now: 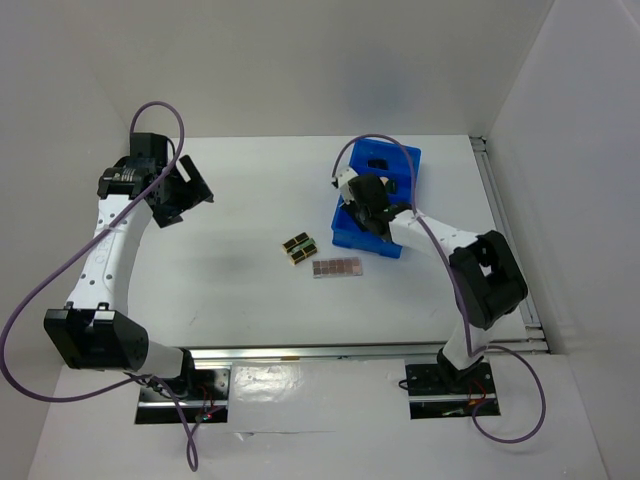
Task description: Organize the makeup
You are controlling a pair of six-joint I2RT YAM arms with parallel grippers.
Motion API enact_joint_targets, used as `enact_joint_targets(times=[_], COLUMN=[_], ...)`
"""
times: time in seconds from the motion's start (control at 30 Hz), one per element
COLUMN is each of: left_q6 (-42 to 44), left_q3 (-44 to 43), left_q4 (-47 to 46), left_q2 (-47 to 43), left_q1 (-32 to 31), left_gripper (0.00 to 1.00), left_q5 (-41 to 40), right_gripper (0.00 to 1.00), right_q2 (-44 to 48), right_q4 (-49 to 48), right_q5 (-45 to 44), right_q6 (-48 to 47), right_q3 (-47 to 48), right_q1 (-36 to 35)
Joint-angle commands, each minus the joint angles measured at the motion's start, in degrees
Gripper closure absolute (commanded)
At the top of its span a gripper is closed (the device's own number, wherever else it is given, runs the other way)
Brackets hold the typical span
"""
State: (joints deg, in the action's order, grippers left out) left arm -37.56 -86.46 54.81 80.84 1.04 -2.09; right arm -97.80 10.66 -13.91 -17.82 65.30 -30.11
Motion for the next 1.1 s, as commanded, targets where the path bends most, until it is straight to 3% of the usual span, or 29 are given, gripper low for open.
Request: enact_joint_targets(times=[0.0, 0.2, 0.27, 0.63, 0.93, 1.07], left_q6=[0.5, 0.5, 0.5, 0.5, 0.5, 0.5], left_q3=[-0.2, -0.2, -0.2, 0.3, 0.3, 0.8], left_q4=[-1.3, -1.3, -1.3, -1.3, -1.3, -1.3], left_q2=[-1.6, -1.6, -1.6, -2.2, -2.2, -2.2], left_q1=[0.4, 0.4, 0.4, 0.4, 0.4, 0.4], left_gripper=[0.05, 0.05, 0.05, 0.05, 0.05, 0.05], left_q5=[0.2, 0.2, 0.2, 0.2, 0.2, -0.4], right_gripper=[0.88, 0.78, 0.70, 0.57, 0.59, 0.58], right_q2=[-2.5, -3.6, -3.6, -4.1, -1.4, 0.6], right_q4=[-2.6, -1.3, -1.3, -0.8, 0.9, 7.1], right_q5=[2.0, 3.1, 2.6, 1.0, 1.0, 2.0], right_q6=[0.0, 0.6, 0.6, 0.6, 3.3, 9.1], right_q3=[2.3, 4.7, 4.7, 6.9, 9.4, 15.5], right_q1=[0.1, 0.1, 0.1, 0.1, 0.1, -4.2])
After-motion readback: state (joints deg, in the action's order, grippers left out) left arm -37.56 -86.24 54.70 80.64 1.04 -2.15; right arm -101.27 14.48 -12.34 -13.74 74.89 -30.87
